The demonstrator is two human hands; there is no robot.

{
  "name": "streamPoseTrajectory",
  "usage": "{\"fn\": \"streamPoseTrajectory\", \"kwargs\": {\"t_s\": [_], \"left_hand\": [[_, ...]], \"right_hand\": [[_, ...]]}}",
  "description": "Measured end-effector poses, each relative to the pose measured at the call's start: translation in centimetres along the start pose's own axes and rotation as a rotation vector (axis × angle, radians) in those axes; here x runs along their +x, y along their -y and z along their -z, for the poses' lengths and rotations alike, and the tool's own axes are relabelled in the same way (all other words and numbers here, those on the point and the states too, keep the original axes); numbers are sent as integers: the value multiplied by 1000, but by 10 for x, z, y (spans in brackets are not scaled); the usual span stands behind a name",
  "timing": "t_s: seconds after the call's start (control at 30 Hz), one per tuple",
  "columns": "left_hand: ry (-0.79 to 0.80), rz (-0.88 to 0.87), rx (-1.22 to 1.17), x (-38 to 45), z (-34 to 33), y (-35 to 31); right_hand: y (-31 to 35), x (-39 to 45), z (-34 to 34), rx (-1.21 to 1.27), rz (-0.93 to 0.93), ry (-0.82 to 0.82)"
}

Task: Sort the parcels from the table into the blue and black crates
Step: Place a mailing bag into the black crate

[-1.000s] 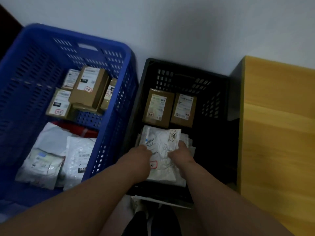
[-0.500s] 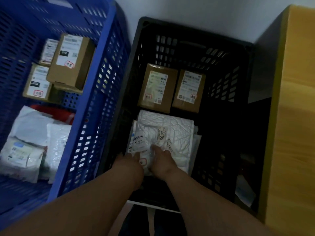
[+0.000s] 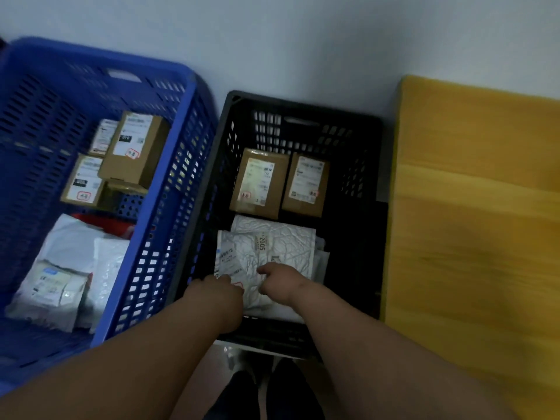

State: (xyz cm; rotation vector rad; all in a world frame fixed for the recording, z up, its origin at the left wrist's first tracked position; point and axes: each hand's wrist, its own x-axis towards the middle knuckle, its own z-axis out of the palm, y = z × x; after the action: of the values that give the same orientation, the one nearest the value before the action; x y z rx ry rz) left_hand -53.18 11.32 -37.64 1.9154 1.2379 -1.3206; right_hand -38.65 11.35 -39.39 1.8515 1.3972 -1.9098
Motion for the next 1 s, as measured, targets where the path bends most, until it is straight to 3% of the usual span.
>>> {"fn": "streamPoseTrajectory", "kwargs": {"t_s": [0.2,0.47,0.77,1.0], "left_hand": [[-209,-22,20,-60,28,-17],[-464,-106,-153,-147,49,-49],[-536,-263,-510,-205,66,-135],[-549,-306,-586,-211,92,-228]], "right_hand": [[16,-75,21,14,83,-124],[-15,-198,33,143,90,-516],[-117,-314,35,197,15,-671],[-213,-353,61,212,-115,-756]]}}
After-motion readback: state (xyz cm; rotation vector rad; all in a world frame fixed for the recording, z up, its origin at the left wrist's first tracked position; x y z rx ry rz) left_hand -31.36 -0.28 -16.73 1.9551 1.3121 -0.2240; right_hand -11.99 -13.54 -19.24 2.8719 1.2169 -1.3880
